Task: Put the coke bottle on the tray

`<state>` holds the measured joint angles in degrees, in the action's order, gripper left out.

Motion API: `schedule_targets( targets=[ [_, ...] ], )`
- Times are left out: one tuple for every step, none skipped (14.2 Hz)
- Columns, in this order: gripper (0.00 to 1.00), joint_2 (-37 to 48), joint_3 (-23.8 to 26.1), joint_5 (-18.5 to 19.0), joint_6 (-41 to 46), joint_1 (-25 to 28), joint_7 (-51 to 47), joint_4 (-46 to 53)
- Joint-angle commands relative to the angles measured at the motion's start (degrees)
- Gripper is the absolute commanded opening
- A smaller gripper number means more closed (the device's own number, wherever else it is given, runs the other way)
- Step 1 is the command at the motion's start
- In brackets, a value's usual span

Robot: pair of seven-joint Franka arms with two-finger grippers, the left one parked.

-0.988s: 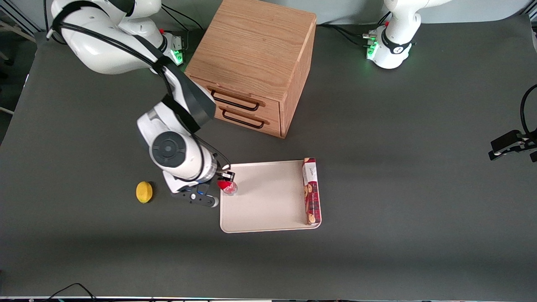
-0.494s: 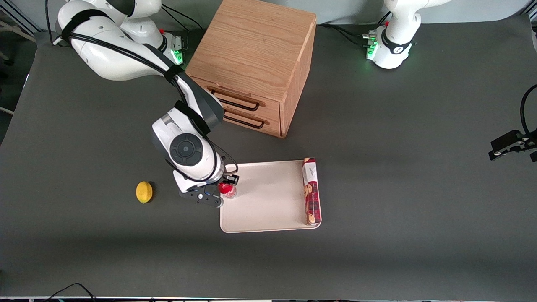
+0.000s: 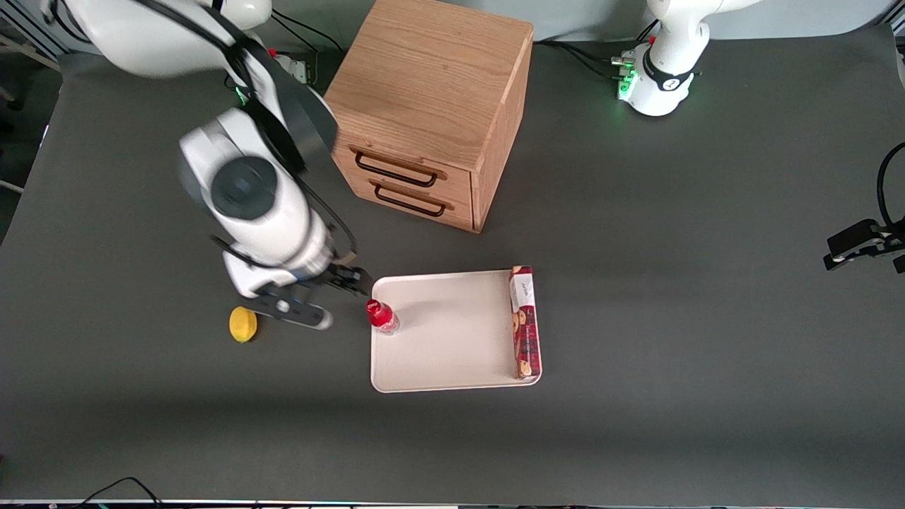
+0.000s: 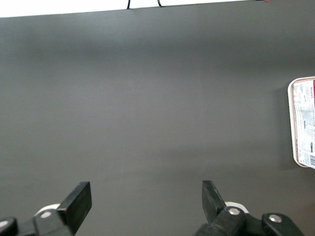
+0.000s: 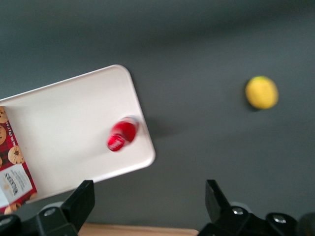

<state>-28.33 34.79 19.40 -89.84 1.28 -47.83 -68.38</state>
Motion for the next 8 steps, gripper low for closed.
schedule_targets(
  targets=[
    [1.0,12.0,-1.2,-7.3,10.1,-6.0,10.4,-3.3],
    [1.0,15.5,-3.7,-9.9,12.1,-6.5,12.5,-4.4],
    [1.0,19.8,-7.4,-12.8,14.5,-6.5,17.5,-6.5],
    [1.0,24.6,-12.8,-15.8,14.9,-6.5,23.6,-10.2],
    [1.0,29.5,-18.2,-18.2,14.8,-6.1,29.7,-14.6],
    [1.0,33.8,-21.6,-18.9,14.4,-6.0,33.8,-19.5],
    [1.0,38.4,-24.0,-19.0,11.8,-6.1,35.9,-26.0],
    [1.0,43.0,-27.2,-19.0,8.1,-5.9,38.0,-33.1]
  ],
)
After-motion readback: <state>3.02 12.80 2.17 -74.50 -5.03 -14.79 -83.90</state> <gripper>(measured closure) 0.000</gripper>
